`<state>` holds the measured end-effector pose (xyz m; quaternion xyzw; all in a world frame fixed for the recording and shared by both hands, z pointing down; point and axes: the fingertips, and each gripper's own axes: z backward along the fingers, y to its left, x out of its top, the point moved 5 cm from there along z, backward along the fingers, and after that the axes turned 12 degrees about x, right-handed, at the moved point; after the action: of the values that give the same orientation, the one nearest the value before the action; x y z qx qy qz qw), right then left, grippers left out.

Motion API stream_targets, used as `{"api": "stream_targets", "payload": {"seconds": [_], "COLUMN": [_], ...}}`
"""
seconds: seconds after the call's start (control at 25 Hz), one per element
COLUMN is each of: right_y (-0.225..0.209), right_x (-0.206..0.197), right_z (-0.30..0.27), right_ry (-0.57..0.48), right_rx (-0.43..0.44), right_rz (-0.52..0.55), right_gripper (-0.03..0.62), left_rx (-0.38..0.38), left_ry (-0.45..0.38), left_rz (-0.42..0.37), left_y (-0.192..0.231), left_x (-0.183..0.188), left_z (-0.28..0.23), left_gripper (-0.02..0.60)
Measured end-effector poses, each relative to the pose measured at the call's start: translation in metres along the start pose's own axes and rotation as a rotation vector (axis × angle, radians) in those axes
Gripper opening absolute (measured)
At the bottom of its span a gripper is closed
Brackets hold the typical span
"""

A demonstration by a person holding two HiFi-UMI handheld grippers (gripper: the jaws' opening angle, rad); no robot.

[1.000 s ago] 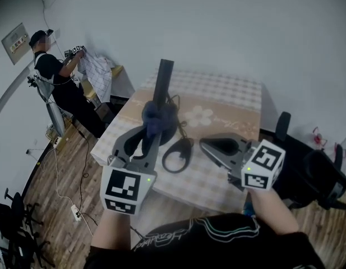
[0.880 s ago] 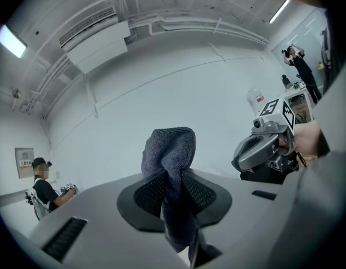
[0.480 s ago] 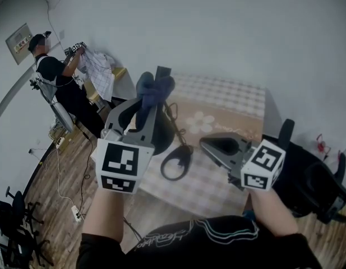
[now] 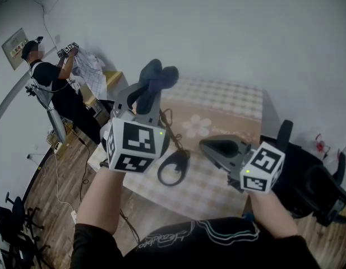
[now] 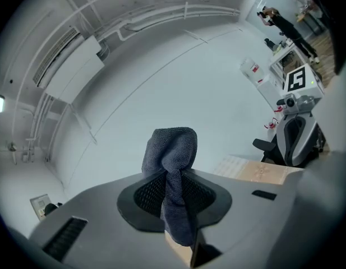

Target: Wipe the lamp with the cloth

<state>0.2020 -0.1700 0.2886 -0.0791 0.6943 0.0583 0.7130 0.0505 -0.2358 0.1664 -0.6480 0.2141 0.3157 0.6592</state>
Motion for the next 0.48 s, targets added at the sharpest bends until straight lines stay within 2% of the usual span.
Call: {"api": "stream_targets", "payload": {"seconds": [0.24, 0.48], "right_y": [-0.009, -0.016], "right_x": [-0.003, -0.008], "right_z": [0.001, 0.002], "right_ry": [0.005, 0.005], "right_rx": [-0.011, -0.023], "right_rz": [-0.012, -0.018], "right_gripper": [0.011, 0.011], "left_rx": [-0.005, -0.019], "left_ry": [0.028, 0.045], "left_rz": [-0.086, -0.109], "left_y": [-0.013, -0.020], "left_x": [-0.007, -0.017], "left_z": [-0.024, -0.035], "left_gripper": [0.064, 0.066]}}
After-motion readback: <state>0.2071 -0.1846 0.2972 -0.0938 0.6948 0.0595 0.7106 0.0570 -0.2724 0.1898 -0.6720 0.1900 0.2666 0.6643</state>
